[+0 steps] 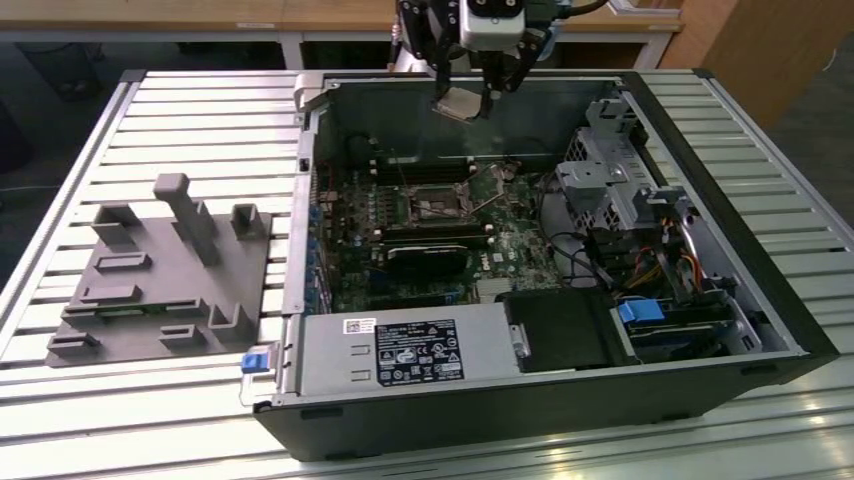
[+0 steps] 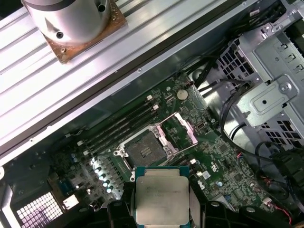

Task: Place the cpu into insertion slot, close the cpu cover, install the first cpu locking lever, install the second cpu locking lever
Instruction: 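Place the cpu into insertion slot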

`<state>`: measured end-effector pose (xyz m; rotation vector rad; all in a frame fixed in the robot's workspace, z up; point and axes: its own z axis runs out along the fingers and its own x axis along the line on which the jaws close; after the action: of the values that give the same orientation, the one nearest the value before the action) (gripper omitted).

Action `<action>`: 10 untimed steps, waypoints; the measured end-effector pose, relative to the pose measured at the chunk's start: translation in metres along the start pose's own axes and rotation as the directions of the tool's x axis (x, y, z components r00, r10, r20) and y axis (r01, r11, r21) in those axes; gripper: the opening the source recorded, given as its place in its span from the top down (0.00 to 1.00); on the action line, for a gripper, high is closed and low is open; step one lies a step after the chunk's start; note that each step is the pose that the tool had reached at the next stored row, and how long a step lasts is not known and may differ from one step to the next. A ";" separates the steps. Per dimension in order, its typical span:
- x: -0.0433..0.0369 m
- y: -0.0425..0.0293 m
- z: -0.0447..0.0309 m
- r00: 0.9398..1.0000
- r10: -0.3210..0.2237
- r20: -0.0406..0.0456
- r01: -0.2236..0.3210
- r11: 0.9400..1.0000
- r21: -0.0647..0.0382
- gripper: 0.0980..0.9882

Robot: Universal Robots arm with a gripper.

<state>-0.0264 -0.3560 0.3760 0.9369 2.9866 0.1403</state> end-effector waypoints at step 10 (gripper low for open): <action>0.0002 0.0002 0.0023 0.994 0.107 0.010 -0.107 0.994 -0.002 0.50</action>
<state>-0.0265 -0.3555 0.3737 1.0944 2.9273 0.1378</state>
